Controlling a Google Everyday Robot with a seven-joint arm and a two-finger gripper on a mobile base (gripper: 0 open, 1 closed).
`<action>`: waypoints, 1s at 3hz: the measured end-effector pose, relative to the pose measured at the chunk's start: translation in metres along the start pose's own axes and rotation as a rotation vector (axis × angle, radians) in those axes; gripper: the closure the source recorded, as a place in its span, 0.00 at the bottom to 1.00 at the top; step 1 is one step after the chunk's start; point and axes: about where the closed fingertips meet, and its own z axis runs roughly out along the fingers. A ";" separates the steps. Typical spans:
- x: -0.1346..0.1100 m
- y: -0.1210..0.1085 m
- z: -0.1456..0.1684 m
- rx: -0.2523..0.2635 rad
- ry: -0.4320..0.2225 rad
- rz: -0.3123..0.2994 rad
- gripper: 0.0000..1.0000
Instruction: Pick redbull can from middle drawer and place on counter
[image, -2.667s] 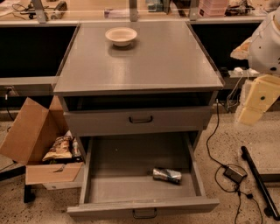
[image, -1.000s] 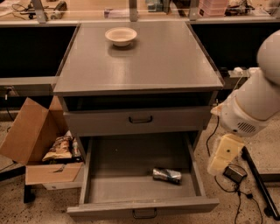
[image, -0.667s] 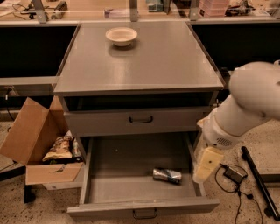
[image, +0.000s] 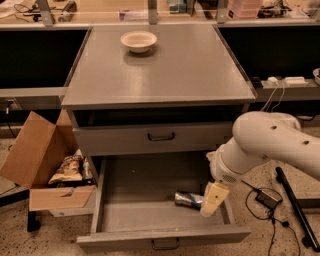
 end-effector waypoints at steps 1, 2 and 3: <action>0.013 -0.005 0.055 -0.026 -0.024 0.013 0.00; 0.029 -0.011 0.106 -0.087 -0.065 0.061 0.00; 0.035 -0.004 0.126 -0.128 -0.068 0.075 0.00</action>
Offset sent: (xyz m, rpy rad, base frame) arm 0.0286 -0.0007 -0.1875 0.1943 0.1816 -0.0714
